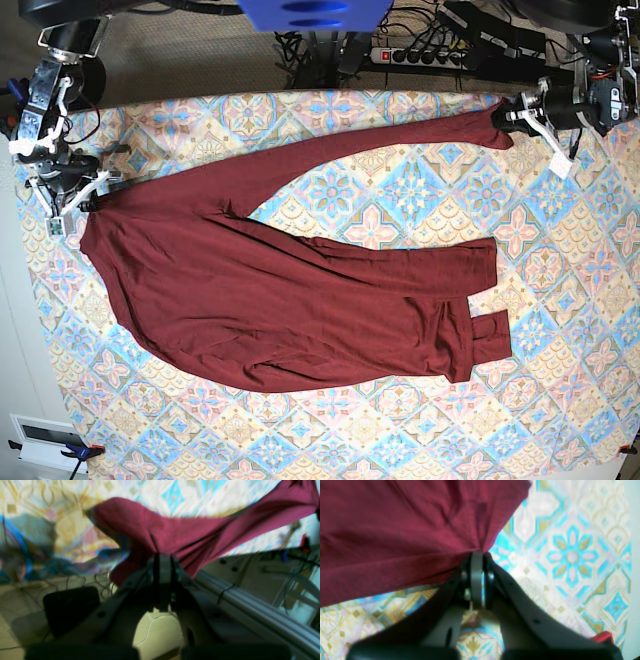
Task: Layout the t-shirt on the table in an organized manner, then fold the t-shirt properly
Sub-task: 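Grasp the sleeve cuff with the left gripper and lift it away, then lower the sleeve cuff with the left gripper onto the table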
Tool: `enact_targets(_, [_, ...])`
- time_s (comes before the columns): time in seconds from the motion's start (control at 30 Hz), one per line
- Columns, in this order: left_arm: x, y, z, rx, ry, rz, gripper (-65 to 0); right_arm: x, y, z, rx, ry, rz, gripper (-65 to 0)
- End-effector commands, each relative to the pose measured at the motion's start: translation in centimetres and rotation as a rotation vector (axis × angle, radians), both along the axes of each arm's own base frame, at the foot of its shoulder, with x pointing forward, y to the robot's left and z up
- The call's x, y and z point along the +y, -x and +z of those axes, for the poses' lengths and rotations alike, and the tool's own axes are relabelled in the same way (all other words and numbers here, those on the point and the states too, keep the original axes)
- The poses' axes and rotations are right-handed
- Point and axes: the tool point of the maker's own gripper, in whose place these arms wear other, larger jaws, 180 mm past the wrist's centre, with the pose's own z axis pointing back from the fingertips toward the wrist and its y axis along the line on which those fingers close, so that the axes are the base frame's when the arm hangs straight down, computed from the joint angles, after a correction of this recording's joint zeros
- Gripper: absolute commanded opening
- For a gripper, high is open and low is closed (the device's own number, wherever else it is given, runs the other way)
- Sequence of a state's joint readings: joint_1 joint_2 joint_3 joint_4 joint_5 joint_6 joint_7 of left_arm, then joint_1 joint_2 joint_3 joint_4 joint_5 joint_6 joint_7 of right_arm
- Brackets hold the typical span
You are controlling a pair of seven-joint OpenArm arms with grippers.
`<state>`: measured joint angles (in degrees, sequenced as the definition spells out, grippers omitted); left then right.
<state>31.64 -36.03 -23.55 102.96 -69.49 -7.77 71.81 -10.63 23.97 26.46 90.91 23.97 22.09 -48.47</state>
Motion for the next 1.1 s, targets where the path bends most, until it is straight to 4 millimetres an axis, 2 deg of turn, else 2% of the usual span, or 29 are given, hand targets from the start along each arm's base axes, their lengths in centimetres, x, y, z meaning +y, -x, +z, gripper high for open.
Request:
enact_targets(0.0, [0.4,-0.4,0.5,-0.017,-0.017,-0.013,-63.0,-0.8,-1.3,2.0,-0.064,0.029,0.002,-65.0])
enact_targets(0.1, [0.2,0.3,0.4,0.013,-0.01,-0.029,-55.7,-0.8,-1.2,1.9,-0.059,0.029,0.001,-65.0])
enact_targets(0.2, [0.4,0.1,0.5,0.005,-0.012,-0.021,-45.5,-0.8,-1.2,1.8,-0.057,0.031,0.001,-65.0])
enact_targets(0.3, [1.4,-1.0,1.2,-0.05,-0.017,0.042,-35.8,-0.8,-1.2,1.9,-0.057,0.031,0.001,-65.0])
enact_targets(0.37, [2.5,-1.8,1.8,-0.107,0.0,0.144,-32.6,-0.8,-1.2,1.9,-0.057,0.031,0.001,-65.0])
enact_targets(0.43, [4.1,-1.9,2.0,-0.13,-0.008,0.227,-32.2,-0.8,-1.2,1.8,-0.057,0.029,0.001,-65.0])
enact_targets(0.53, [3.4,-1.6,1.5,-0.11,-0.026,0.189,-32.3,-0.8,-1.2,1.8,-0.057,0.029,0.001,-65.0])
enact_targets(0.63, [1.6,-1.4,1.0,-0.088,-0.132,0.004,-32.3,-0.8,-1.2,1.8,-0.057,0.029,0.001,-65.0])
enact_targets(0.73, [0.7,-1.5,1.3,-0.113,-0.274,-0.16,-32.3,-0.7,-1.3,1.8,-0.057,0.028,0.0,-65.0])
enact_targets(0.83, [1.0,-2.3,1.4,-0.168,-0.407,-0.267,-32.3,-0.7,-1.4,1.9,-0.059,0.027,0.001,-65.0])
enact_targets(0.97, [0.4,-1.2,0.1,-0.141,-0.478,-0.444,-32.3,-0.7,-1.4,1.9,-0.059,0.027,0.001,-65.0])
enact_targets(1.07, [0.1,-1.0,-0.5,-0.166,-0.517,-0.519,-32.3,-0.7,-1.4,1.8,-0.058,0.027,0.001,-65.0])
